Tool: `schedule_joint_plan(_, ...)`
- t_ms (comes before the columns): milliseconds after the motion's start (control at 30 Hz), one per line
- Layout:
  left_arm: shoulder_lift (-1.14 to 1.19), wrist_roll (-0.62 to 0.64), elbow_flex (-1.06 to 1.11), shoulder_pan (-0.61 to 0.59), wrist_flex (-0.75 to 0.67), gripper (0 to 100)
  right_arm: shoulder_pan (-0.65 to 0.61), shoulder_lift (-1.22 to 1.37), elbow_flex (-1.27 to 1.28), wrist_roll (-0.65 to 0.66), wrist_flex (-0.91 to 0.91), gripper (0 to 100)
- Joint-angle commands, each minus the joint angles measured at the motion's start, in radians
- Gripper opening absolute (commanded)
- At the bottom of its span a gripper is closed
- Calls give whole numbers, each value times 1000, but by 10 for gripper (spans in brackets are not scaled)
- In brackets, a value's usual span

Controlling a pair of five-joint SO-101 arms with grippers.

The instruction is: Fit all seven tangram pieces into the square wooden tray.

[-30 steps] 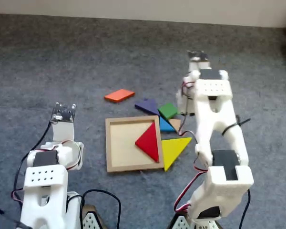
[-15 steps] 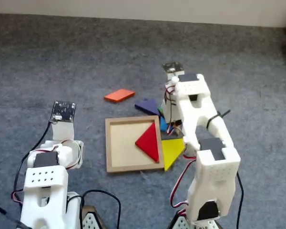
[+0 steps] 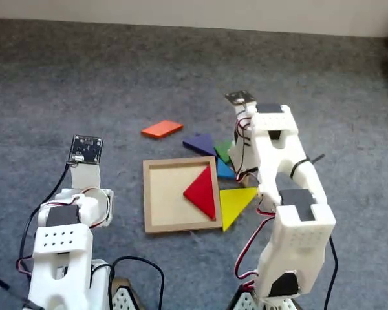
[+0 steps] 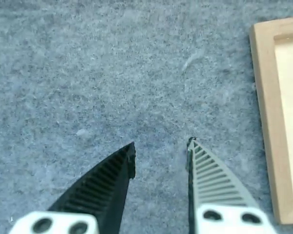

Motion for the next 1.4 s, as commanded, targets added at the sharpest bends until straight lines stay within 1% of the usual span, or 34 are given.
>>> schedule_joint_plan(0,-5,-8,-2,-12,-14,184,51,-4,77,14,28,55)
schedule_joint_plan(100,-5,-8,-2,-12,-14,184,56,-107,153,55,36,55)
schedule_joint_plan(200,-5,-8,-2,-12,-14,184,53,-255,294,98,13,55)
schedule_joint_plan(400,-5,-8,-2,-12,-9,184,2,-504,608,141,-134,55)
schedule_joint_plan(500,-5,-8,-2,-12,-9,184,4,-616,713,144,-177,55)
schedule_joint_plan(767,-5,-8,-2,-12,-8,184,5,-908,763,146,-173,55)
schedule_joint_plan(967,-5,-8,-2,-13,-8,184,-5,-990,754,152,-36,61)
schedule_joint_plan(1033,-5,-8,-2,-13,-8,184,-21,-1001,754,206,24,88)
schedule_joint_plan(1100,-5,-8,-2,-21,-8,184,-48,-1001,759,264,65,139)
schedule_joint_plan(1233,-5,-3,-8,-94,-11,188,-111,-1001,760,341,70,248)
schedule_joint_plan(1367,-7,-2,-8,-105,-12,188,-191,-1001,763,371,70,361)
